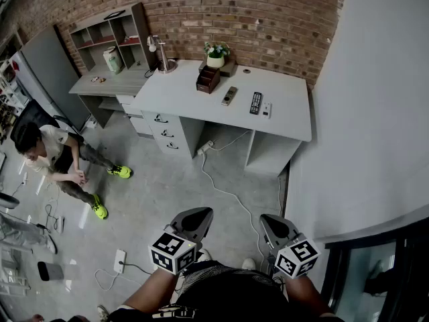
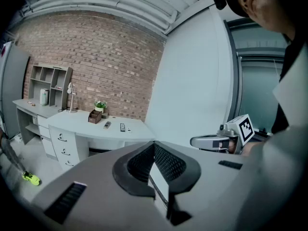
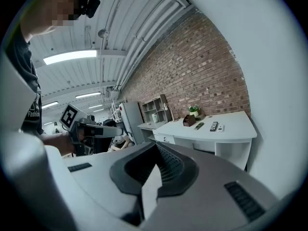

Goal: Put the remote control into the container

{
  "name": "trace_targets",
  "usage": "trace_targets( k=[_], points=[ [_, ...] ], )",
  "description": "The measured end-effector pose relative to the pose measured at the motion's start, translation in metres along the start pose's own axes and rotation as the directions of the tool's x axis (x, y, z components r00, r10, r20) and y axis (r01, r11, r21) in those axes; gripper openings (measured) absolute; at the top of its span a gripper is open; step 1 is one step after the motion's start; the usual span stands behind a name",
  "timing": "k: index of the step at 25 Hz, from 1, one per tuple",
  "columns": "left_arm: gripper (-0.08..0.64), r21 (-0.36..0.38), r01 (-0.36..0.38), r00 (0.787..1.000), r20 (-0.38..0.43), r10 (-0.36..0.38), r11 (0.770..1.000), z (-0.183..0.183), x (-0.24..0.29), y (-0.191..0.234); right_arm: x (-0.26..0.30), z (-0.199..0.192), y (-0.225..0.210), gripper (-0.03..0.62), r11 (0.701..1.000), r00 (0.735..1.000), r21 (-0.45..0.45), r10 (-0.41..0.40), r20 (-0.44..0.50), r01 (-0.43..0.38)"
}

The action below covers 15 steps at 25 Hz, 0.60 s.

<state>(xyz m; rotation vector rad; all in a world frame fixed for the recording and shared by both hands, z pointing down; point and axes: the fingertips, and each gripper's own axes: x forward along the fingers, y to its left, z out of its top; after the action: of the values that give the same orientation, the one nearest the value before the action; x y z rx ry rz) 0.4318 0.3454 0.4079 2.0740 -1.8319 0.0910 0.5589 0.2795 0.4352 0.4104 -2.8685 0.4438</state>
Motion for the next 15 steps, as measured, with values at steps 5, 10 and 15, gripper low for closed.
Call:
trace_targets(
  k=[5, 10, 15],
  points=[
    [0.005, 0.014, 0.009, 1.000, 0.000, -0.009, 1.000, 0.001, 0.000, 0.008, 0.008, 0.004, 0.000, 0.006, 1.000, 1.000, -0.009, 0.000, -0.003, 0.000],
    [0.005, 0.014, -0.003, 1.000, -0.007, 0.003, 1.000, -0.001, -0.004, 0.017, 0.012, 0.004, 0.007, 0.006, 1.000, 1.000, -0.029, 0.001, -0.024, -0.002],
    [0.005, -0.025, 0.017, 0.999, -0.047, -0.018, 1.000, -0.016, -0.003, 0.029, 0.022, 0.001, 0.006, 0.006, 1.000, 1.000, 0.016, -0.008, -0.023, 0.009]
  ],
)
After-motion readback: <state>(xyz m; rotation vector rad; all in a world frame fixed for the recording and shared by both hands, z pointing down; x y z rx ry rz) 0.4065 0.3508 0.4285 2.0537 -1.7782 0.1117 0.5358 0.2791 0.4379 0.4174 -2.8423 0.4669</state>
